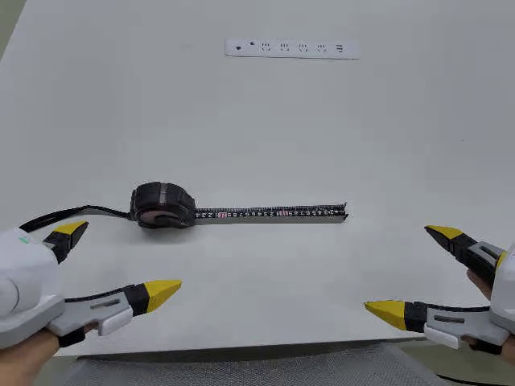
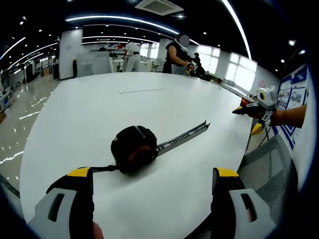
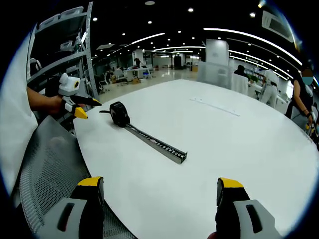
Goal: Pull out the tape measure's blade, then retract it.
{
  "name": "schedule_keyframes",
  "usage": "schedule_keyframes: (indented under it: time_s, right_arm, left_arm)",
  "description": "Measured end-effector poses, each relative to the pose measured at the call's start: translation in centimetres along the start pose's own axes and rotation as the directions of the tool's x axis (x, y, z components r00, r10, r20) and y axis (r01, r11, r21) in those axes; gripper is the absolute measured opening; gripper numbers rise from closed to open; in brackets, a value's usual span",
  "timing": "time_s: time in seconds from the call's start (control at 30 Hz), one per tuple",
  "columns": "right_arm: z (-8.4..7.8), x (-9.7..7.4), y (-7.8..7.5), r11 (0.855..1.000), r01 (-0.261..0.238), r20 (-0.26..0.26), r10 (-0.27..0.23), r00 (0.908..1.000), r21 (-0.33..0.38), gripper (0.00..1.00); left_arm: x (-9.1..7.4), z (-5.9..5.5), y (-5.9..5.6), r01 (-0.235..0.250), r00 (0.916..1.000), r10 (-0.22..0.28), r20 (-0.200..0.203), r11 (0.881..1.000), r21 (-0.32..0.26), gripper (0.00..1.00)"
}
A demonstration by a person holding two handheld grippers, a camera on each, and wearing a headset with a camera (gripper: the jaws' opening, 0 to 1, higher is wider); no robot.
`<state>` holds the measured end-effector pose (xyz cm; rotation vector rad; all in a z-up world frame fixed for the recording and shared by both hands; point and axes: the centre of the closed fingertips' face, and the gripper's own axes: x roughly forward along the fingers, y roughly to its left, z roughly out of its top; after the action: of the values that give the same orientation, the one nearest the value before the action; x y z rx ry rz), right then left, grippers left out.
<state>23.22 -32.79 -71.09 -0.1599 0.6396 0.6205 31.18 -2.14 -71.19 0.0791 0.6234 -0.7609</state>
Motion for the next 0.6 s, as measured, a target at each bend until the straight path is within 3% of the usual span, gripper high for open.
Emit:
schedule_keyframes:
  time_s: [0.17, 0.6]
  right_arm:
    - [0.0, 0.0, -0.2, 1.0, 0.003, -0.001, -0.003, 1.0, 0.003, 0.95]
    - [0.1, 0.1, -0.3, 1.0, -0.003, 0.005, 0.003, 1.0, 0.012, 0.95]
  left_arm:
    - [1.4, 1.0, -0.1, 0.001, 0.9999, 0.0, 0.01, 1.0, -0.015, 0.97]
    - [5.2, 2.2, 0.5, -0.017, 0.9997, 0.018, 0.016, 0.999, -0.043, 0.96]
